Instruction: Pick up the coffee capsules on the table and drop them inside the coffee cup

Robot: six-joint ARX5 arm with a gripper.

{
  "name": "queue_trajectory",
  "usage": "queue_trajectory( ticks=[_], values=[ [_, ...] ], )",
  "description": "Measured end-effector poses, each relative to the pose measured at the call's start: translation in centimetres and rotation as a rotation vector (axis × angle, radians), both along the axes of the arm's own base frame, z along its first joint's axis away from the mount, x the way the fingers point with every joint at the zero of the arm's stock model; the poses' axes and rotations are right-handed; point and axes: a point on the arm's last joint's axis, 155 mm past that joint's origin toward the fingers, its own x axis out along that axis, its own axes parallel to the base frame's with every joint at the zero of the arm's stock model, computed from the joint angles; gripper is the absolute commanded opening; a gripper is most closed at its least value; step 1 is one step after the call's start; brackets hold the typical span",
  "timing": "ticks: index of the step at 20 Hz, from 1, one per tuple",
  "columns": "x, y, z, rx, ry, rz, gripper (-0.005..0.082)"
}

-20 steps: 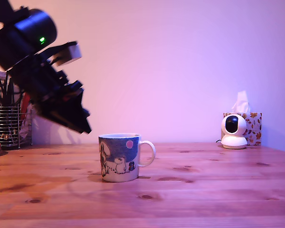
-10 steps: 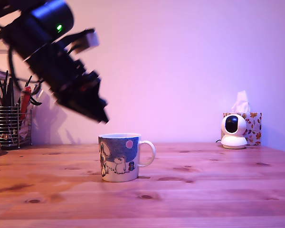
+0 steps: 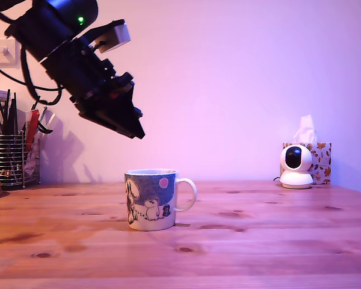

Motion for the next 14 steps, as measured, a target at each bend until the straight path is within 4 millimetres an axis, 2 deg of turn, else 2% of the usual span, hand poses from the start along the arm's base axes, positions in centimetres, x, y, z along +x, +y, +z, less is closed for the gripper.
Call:
queue_trajectory(
  ticks=[3, 7, 14],
  values=[
    [0.7, -1.1, 0.3, 0.000, 0.001, -0.014, 0.0211],
    [0.8, -2.2, -1.1, 0.032, 0.079, -0.026, 0.0211],
    [0.3, -2.7, -3.3, 0.072, 0.189, -0.017, 0.0211]
  ],
)
